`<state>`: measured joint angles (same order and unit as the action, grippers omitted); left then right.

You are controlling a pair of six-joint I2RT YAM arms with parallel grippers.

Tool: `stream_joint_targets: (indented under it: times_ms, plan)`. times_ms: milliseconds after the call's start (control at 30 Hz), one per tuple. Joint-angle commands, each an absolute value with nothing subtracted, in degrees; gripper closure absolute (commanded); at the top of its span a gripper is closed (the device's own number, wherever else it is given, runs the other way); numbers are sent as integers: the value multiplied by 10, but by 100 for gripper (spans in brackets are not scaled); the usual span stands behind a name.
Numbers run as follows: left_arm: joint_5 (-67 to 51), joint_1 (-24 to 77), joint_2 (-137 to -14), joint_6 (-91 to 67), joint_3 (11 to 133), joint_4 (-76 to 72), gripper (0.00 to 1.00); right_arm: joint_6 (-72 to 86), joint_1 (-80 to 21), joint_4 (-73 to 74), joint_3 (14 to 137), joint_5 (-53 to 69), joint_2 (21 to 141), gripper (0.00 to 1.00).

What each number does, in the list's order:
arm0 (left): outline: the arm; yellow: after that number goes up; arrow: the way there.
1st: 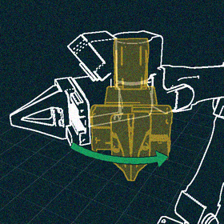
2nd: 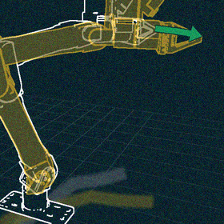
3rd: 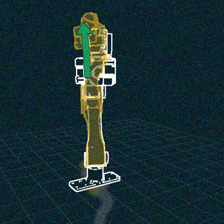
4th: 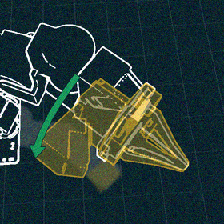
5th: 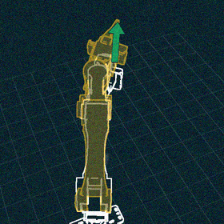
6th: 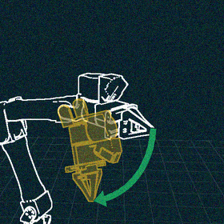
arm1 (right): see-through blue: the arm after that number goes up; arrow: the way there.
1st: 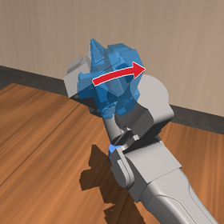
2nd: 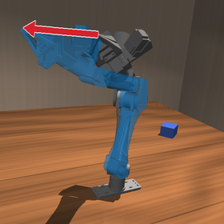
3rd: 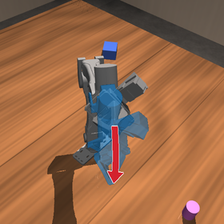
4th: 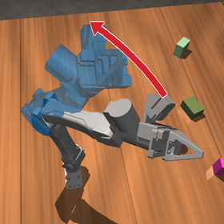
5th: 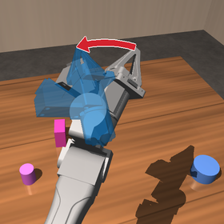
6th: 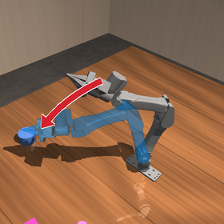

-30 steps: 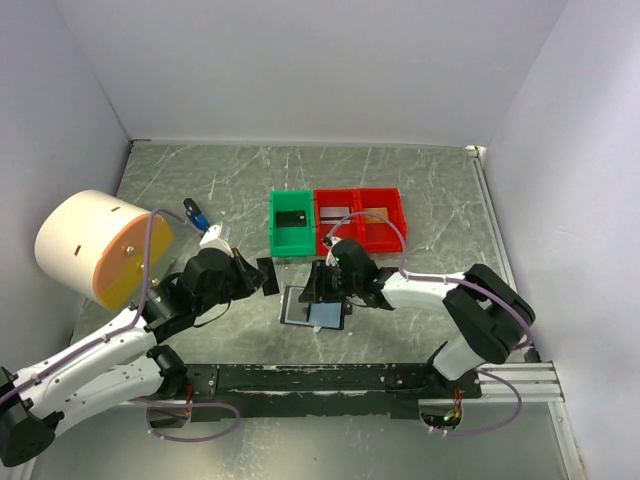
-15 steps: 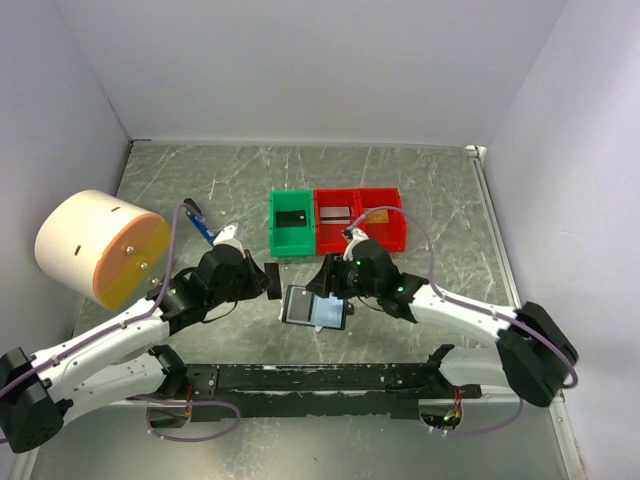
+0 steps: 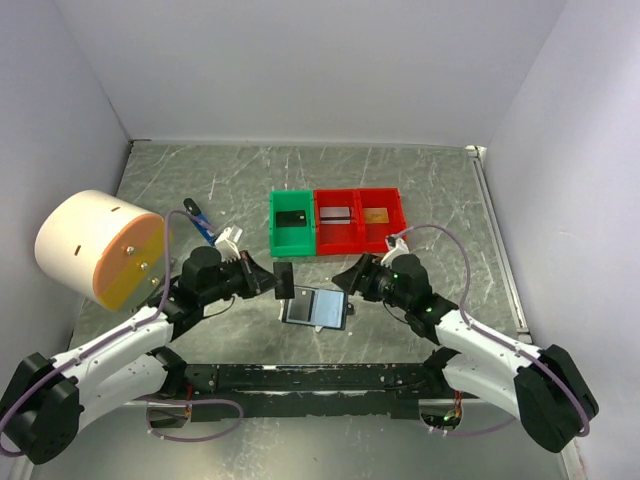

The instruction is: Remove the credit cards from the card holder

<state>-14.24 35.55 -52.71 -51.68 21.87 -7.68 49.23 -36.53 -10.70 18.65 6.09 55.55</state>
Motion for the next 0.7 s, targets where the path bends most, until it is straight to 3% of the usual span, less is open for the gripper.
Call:
stream_joint_targets:
  times_ms: [0, 267, 433, 667]
  plan:
    - [-241, 337, -518, -524, 206, -201, 93, 532, -307, -259, 138, 200, 542, 30]
    - [-313, 333, -526, -523, 208, -279, 93, 563, -294, -463, 89, 303, 511, 30]
    - [-369, 333, -553, -559, 199, -385, 93, 577, -296, -477, 129, 385, 548, 31]
    - [-408, 333, -575, -590, 186, -472, 93, 592, -329, -506, 139, 392, 580, 38]
